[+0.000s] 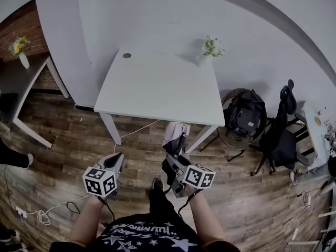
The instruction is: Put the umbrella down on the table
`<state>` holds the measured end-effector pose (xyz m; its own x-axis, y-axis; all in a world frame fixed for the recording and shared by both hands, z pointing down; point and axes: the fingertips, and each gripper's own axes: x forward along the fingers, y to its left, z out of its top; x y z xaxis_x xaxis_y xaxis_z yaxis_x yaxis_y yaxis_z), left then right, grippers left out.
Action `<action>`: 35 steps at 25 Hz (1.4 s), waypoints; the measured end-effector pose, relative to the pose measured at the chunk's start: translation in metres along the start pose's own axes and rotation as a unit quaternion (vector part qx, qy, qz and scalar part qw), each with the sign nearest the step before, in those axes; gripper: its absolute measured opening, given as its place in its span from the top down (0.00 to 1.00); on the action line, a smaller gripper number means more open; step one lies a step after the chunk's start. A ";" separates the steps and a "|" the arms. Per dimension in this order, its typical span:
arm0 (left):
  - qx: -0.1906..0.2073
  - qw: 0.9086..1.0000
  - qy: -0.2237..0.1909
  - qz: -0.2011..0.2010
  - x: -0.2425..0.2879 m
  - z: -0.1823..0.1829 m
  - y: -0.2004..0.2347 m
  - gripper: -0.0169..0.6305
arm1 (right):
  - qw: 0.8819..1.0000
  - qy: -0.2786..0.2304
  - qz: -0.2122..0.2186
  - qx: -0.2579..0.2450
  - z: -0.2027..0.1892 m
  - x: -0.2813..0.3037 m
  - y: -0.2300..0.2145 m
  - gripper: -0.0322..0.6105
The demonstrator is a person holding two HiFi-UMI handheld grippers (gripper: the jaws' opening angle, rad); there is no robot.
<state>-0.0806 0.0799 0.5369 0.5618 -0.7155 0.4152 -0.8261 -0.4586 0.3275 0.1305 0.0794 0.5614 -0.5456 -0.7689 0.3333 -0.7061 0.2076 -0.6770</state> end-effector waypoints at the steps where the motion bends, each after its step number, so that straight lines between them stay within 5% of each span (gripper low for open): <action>1: 0.001 1.000 0.000 0.002 0.011 0.006 0.001 0.97 | 1.000 0.001 0.003 0.001 0.011 0.008 -0.006 0.58; 16: -0.004 0.999 -0.004 0.036 0.136 0.075 0.005 0.97 | 0.999 0.039 0.024 0.019 0.116 0.089 -0.083 0.58; 35: -0.023 0.998 -0.013 0.057 0.172 0.108 0.053 0.97 | 0.996 0.084 0.033 0.012 0.134 0.159 -0.075 0.58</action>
<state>-0.0326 -0.1244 0.5338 0.4630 -0.7755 0.4292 -0.8811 -0.3497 0.3184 0.1569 -0.1391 0.5773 -0.6601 -0.6411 0.3915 -0.6564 0.2388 -0.7157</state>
